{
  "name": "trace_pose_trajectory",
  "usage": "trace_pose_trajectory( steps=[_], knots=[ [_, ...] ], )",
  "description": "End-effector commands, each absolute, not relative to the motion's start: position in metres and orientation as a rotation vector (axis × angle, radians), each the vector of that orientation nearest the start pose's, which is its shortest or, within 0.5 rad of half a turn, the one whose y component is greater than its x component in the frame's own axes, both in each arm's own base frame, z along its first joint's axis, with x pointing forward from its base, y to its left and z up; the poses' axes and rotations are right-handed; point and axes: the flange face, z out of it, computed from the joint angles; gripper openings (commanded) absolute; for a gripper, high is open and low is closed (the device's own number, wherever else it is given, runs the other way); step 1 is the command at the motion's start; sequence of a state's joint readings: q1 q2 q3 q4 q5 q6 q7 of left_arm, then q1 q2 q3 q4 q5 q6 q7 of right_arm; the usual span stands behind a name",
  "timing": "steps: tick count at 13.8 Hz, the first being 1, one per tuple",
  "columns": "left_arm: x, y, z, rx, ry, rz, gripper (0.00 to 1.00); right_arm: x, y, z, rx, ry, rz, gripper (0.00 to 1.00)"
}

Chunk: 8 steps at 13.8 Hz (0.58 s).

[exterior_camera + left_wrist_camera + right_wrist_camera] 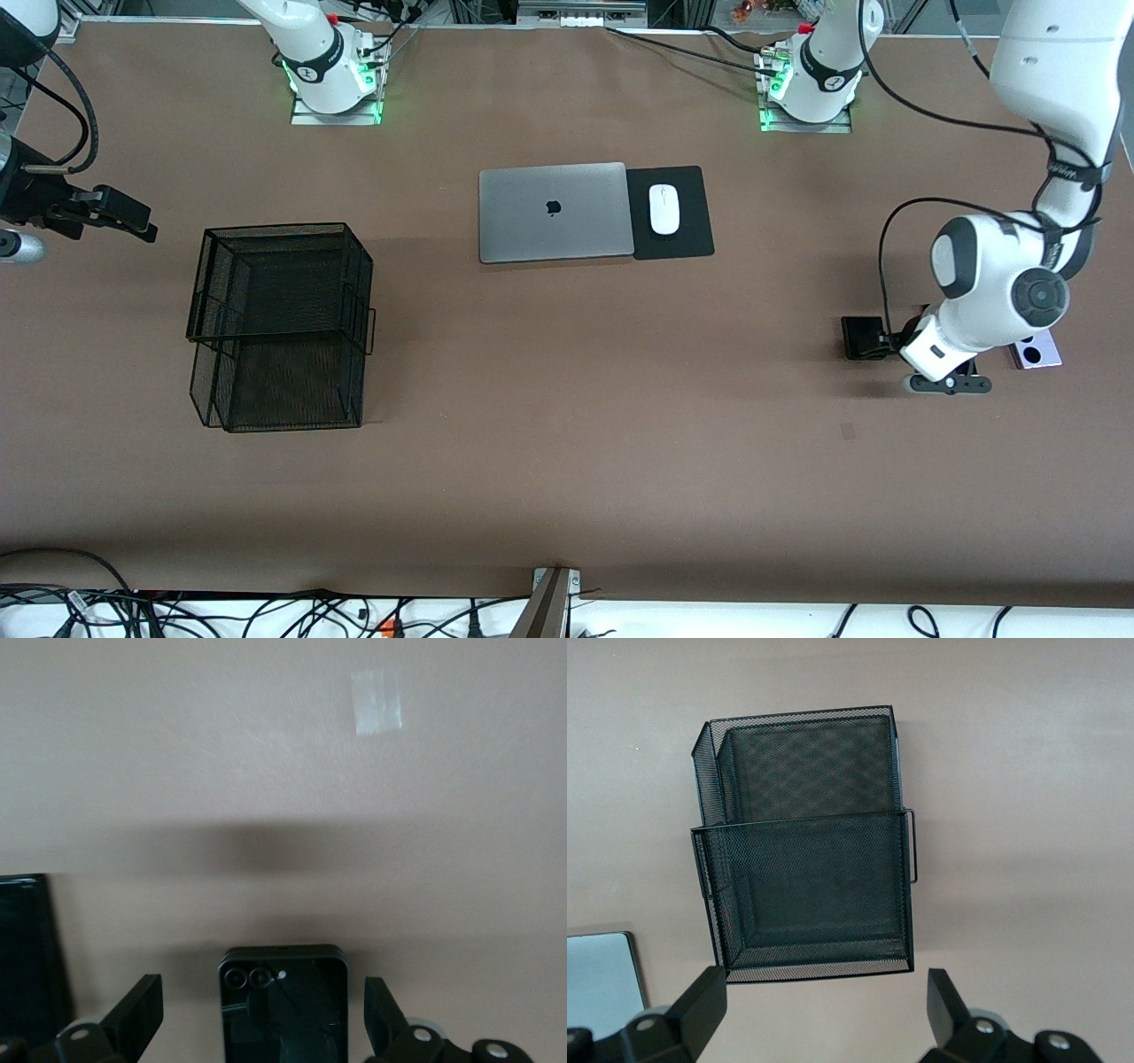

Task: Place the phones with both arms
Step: 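Lower the left gripper onto the small black flip phone and grasp it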

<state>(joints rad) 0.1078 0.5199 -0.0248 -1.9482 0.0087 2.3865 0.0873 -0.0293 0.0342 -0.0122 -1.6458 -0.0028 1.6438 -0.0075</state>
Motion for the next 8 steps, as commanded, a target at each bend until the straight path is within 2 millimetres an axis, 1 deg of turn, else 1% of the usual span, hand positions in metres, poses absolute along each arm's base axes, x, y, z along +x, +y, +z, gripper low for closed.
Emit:
trace_pose_trajectory(
  steps=[1,2,5,8],
  knots=[
    [0.607,0.049,0.197,-3.141,0.072,0.137,1.00,0.567,-0.025,0.578,-3.125,0.053,0.038,1.00],
    [0.604,0.050,0.195,-3.141,0.072,0.146,1.00,0.567,-0.025,0.578,-3.125,0.053,0.038,1.00],
    [0.585,0.046,0.177,-3.143,0.075,0.225,1.00,0.567,-0.025,0.578,-3.125,0.048,0.038,1.00],
    [0.579,0.045,0.172,-3.144,0.076,0.250,1.00,0.566,-0.025,0.578,-3.127,0.048,0.038,1.00]
  ],
)
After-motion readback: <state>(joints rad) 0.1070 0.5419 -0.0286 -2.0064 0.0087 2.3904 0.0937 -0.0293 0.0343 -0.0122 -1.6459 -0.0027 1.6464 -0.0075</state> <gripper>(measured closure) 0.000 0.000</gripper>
